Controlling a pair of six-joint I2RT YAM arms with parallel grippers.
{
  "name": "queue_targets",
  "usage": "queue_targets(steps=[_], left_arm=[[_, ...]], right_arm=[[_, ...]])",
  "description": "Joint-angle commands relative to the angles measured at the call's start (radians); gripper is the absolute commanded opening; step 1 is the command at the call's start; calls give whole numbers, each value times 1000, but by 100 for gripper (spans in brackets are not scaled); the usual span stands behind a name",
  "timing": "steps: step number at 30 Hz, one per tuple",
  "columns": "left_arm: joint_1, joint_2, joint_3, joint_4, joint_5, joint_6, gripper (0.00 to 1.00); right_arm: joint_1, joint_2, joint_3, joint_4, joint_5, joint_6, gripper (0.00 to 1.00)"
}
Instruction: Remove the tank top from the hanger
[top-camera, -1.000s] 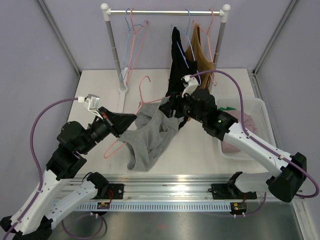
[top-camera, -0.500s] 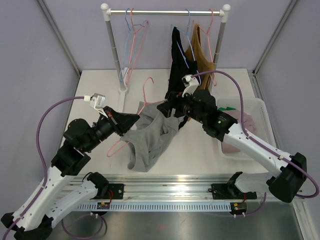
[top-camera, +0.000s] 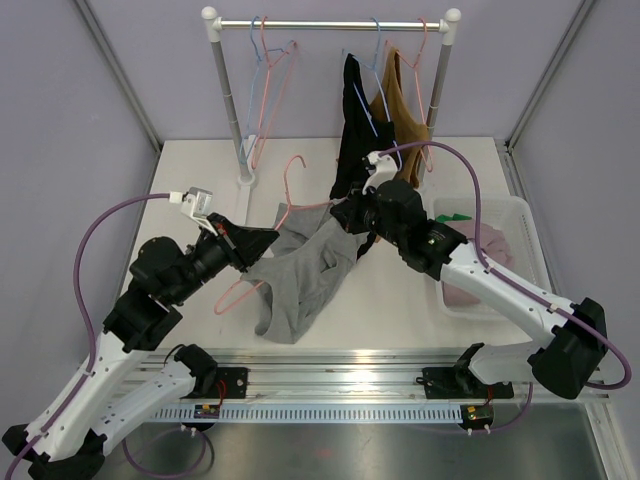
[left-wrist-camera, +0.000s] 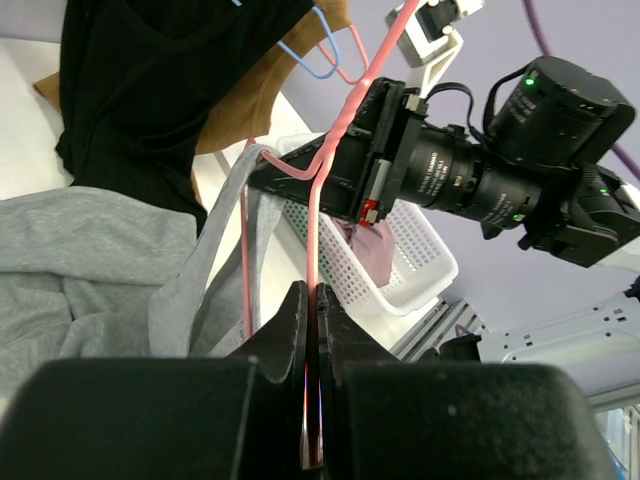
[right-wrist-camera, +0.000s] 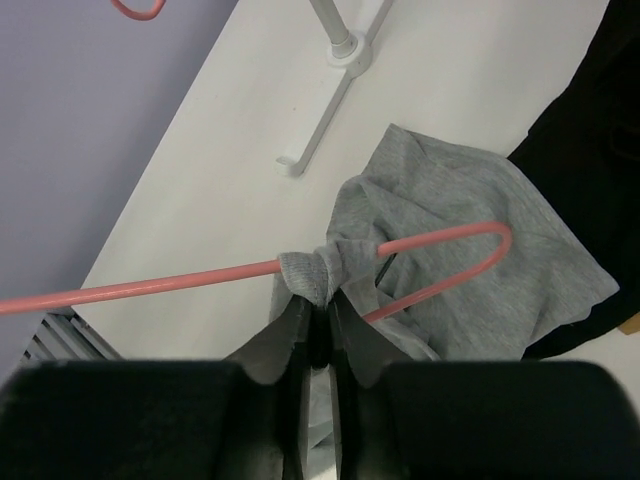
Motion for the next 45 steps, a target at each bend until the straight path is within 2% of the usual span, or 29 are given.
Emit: queue_targets(steps=[1,3,7,12,15,21,24,25,26,27,28,31,34,35,39,40,41,42,45], left_arm=[[-4,-10,15,22,-51,30,0],[-4,-8,17,17,-40,33,0],[-4,-16,29,-7,-8,46,0],[-4,-31,44,-26,118,100,0],[-4,-60,58,-41,130,109,0],[-4,-120,49,90,164,83,0],[-4,-142,-1,294,179,59,0],[-4,-143,-24,447,181,54,0],[-4,-143,-41,526,185,50,0],[-4,-122,-55,598,193,57,0],[-5,-101,-55,732,196,62,0],[-12,2,-12,940,195,111,0],[-25,129,75,1042,155,194,0],[-28,166,95,1056,134,218,0],[-35,303,132,1169,-65,342,0],[-35,339,130,1224,-113,346,0],[-35,346,143,1211,-146,344,0],[-35,348,156,1121,-219,343,0],[-35,323,183,961,-264,312,0]], right_arm=[[8,-33,8,8,53,-15,17],[8,-31,9,-10,73,-31,0],[-4,-19,48,-79,212,-61,0],[-128,32,132,-203,272,-106,0],[-207,61,144,-243,255,-101,0],[-225,23,97,-243,68,-103,0],[-227,-89,48,-228,-76,-77,0],[-227,-117,35,-220,-205,-57,0],[-227,-144,19,-187,-269,-40,0],[-227,-199,-7,-170,-327,-28,0],[-225,-223,-15,-159,-454,-11,0],[-225,-300,2,-183,-636,4,0],[-225,-366,23,-277,-726,-37,0],[-221,-378,32,-371,-733,-67,0],[-216,-445,45,-642,-560,-205,0],[-218,-455,40,-682,-467,-216,0],[-218,-467,32,-718,-423,-206,0],[-218,-500,11,-719,-415,-198,0],[-216,-524,-9,-664,-513,-152,0]])
